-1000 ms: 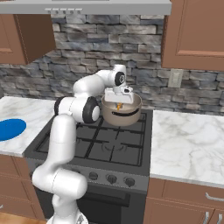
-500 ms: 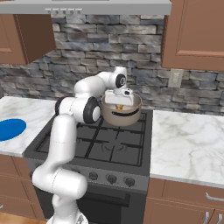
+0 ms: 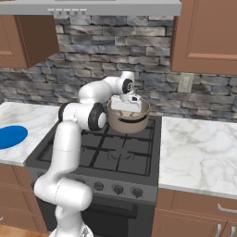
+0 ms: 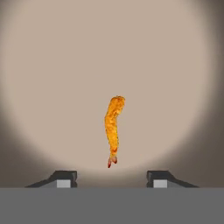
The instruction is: Retrieve the frozen meat and place it in the pot on a burner. Then turn the burner on.
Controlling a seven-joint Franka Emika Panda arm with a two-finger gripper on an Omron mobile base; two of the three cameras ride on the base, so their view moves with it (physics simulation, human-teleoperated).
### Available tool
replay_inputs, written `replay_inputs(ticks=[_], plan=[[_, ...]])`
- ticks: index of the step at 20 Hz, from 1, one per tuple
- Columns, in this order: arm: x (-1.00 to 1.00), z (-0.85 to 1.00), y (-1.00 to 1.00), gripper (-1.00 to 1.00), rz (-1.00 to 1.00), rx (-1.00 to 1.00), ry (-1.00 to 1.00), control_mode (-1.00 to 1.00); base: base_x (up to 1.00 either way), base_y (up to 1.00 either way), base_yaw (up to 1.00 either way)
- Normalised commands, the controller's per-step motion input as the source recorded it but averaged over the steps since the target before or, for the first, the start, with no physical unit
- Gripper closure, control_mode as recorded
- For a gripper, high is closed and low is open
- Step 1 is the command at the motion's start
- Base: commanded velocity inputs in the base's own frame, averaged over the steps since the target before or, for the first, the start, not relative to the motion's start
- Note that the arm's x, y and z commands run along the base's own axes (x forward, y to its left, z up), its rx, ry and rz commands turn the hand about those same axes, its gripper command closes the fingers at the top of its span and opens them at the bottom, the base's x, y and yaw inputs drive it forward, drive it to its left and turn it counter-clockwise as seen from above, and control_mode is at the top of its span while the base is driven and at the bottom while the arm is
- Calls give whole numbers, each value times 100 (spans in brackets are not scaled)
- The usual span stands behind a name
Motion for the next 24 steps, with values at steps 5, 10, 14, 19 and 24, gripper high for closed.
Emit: replay_inputs(ticks=[5, 10, 14, 19, 24], plan=[[2, 0, 0, -100, 0, 0, 1, -100, 0, 0, 0], [7, 20, -8, -100, -2, 4, 1, -100, 0, 0, 0], [-1, 54, 0, -100, 0, 2, -1, -100, 0, 0, 0], [-33, 41, 0, -100, 0, 0, -8, -100, 0, 0, 0], [-79, 23, -1, -100, 0, 0, -15, -100, 0, 0, 0]])
